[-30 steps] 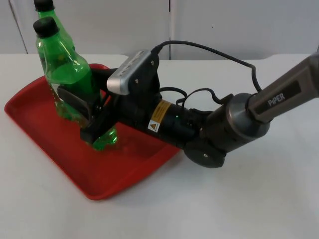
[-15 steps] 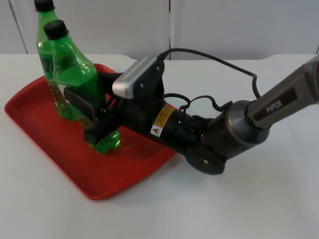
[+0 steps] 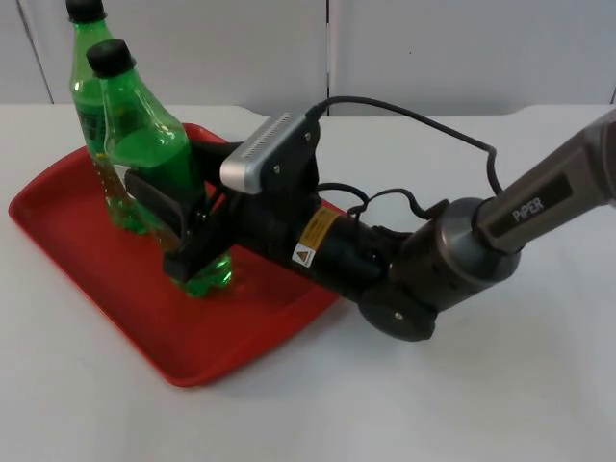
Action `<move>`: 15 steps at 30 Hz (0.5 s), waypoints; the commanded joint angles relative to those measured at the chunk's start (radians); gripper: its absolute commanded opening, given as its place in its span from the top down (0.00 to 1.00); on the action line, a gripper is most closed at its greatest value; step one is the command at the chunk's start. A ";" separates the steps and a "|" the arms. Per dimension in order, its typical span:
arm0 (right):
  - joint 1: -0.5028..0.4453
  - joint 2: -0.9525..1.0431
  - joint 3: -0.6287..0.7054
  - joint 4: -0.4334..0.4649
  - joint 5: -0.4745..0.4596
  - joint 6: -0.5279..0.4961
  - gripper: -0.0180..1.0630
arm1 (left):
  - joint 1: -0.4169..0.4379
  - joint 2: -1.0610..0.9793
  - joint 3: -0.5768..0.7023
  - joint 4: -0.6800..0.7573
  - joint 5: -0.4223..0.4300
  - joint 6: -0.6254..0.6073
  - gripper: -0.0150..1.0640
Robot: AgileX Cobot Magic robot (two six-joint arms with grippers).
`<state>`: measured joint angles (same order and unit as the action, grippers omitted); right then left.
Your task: Place the bottle upright on the tray.
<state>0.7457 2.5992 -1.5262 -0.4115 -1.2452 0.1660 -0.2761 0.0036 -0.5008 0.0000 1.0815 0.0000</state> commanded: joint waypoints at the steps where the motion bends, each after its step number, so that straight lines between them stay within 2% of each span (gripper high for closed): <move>1: -0.006 0.008 0.002 -0.017 0.024 0.000 0.53 | -0.006 -0.004 0.007 0.009 -0.006 0.000 0.01; 2: -0.006 0.008 0.002 -0.017 0.024 0.000 0.44 | -0.006 -0.004 0.007 0.009 -0.006 0.000 0.01; 4: -0.006 0.008 0.002 -0.006 0.024 0.000 0.37 | -0.006 -0.004 0.007 0.009 -0.006 0.000 0.01; 15: -0.006 0.008 0.002 -0.008 0.024 0.002 0.35 | -0.006 -0.004 0.007 0.009 -0.006 0.000 0.01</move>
<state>0.7442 2.6097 -1.5262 -0.4093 -1.2174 0.1660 -0.2761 0.0036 -0.5008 0.0000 1.0815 0.0000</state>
